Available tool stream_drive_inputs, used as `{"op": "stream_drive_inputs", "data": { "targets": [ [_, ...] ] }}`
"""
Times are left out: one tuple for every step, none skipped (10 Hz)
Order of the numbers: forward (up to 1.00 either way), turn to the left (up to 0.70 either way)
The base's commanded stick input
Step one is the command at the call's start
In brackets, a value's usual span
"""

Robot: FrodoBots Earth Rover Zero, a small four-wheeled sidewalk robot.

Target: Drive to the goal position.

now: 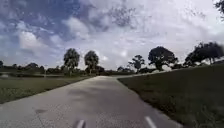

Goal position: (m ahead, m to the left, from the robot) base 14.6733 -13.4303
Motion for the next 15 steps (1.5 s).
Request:
{"op": "stream_drive_inputs", "data": {
  "targets": [
    [0.69, 0.03],
    [0.69, 0.03],
    [0.69, 0.03],
    [0.69, 0.03],
    [0.69, 0.03],
    [0.69, 0.03],
    [0.69, 0.03],
    [0.69, 0.03],
    [0.69, 0.03],
    [0.69, 0.03],
    [0.69, 0.03],
    [0.69, 0.03],
    [0.69, 0.03],
    [0.69, 0.03],
    [0.69, 0.03]
  ]
}}
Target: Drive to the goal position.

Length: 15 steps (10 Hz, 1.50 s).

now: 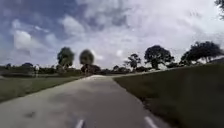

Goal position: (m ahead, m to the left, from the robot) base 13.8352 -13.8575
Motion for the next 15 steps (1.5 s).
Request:
{"op": "stream_drive_inputs", "data": {
  "targets": [
    [0.69, 0.03],
    [0.69, 0.24],
    [0.69, 0.34],
    [0.69, 0.34],
    [0.69, 0.34],
    [0.69, 0.34],
    [0.69, 0.34],
    [0.69, 0.34],
    [0.69, 0.34],
    [0.69, 0.34],
    [0.69, 0.34],
    [0.69, 0.34],
    [0.69, 0.34],
    [0.69, 0.34],
    [0.69, 0.24]
  ]
}}
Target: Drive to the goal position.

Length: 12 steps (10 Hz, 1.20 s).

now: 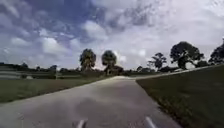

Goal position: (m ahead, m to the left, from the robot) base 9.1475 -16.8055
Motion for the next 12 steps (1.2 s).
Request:
{"op": "stream_drive_inputs", "data": {
  "targets": [
    [0.69, 0.06],
    [0.69, 0.03],
    [0.69, 0.03],
    [0.69, 0.03],
    [0.69, 0.03],
    [0.69, 0.03],
    [0.69, 0.03],
    [0.69, 0.03],
    [0.69, 0.03],
    [0.69, 0.03],
    [0.69, 0.03],
    [0.69, 0.03]
  ]
}}
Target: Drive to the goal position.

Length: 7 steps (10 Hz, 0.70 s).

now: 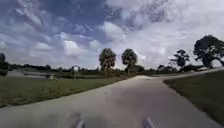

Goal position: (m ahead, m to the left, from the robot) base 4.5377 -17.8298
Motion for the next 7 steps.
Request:
{"op": "stream_drive_inputs", "data": {
  "targets": [
    [0.69, 0.03],
    [0.69, 0.03],
    [0.69, 0.03],
    [0.69, 0.03],
    [0.69, 0.03],
    [0.69, 0.03],
    [0.69, 0.03]
  ]
}}
